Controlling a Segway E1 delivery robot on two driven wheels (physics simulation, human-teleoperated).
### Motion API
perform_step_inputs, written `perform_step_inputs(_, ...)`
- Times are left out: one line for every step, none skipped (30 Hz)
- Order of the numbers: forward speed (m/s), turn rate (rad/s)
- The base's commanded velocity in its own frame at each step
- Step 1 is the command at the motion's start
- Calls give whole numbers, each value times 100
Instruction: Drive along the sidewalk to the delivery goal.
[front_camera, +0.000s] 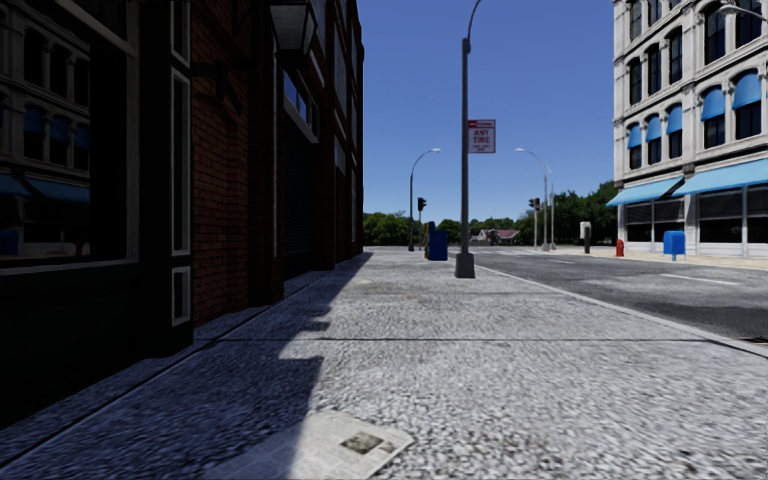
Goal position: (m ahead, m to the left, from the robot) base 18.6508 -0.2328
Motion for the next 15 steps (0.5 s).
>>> perform_step_inputs(200,0)
perform_step_inputs(200,0)
perform_step_inputs(200,0)
perform_step_inputs(200,0)
perform_step_inputs(200,0)
perform_step_inputs(200,0)
perform_step_inputs(200,0)
perform_step_inputs(200,0)
perform_step_inputs(200,0)
perform_step_inputs(200,0)
perform_step_inputs(200,0)
perform_step_inputs(200,0)
perform_step_inputs(200,0)
perform_step_inputs(200,0)
perform_step_inputs(200,0)
